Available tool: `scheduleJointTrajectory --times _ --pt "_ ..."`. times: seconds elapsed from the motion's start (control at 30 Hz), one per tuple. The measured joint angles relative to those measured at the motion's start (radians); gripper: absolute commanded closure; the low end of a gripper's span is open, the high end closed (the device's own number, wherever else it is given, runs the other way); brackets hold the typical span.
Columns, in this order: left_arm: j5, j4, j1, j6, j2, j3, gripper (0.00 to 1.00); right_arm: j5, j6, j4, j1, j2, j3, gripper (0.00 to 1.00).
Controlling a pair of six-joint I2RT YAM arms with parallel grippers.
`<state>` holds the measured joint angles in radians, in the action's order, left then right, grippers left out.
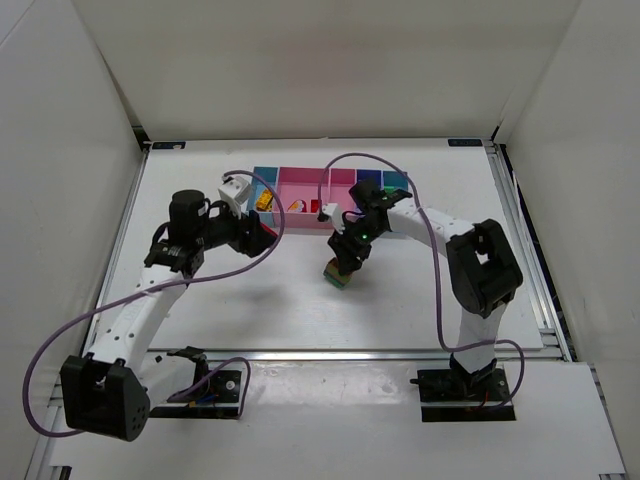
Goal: Sort the legos into containers by color
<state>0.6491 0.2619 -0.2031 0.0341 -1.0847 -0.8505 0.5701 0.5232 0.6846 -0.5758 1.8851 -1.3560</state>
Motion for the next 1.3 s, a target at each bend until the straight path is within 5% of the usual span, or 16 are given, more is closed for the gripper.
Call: scheduleJointTrajectory --times 0.1,0.3,0.53,0.8,1.3 --pt "-0.005 -0.006 0.0 0.039 0.02 0.029 0.79 -0.03 -0.018 -0.035 -0.013 -0.026 0.016 0.28" --pt "0.014 -0.033 -0.003 0.13 0.136 0.158 0.79 0.071 -0.096 -0.043 0.063 -0.145 0.006 0.27" --pt "0.021 -0.037 -0.03 0.303 0.262 0.235 0.79 0.327 -0.302 -0.066 0.192 -0.138 -0.214 0.27" --pt "0.008 -0.049 -0.044 0.507 0.292 0.238 0.8 0.473 -0.554 -0.13 0.13 -0.029 -0.295 0.23" --pt "-0.039 -0.179 -0.069 0.666 0.219 0.238 0.8 0.396 -0.752 -0.212 -0.025 0.112 -0.473 0.2"
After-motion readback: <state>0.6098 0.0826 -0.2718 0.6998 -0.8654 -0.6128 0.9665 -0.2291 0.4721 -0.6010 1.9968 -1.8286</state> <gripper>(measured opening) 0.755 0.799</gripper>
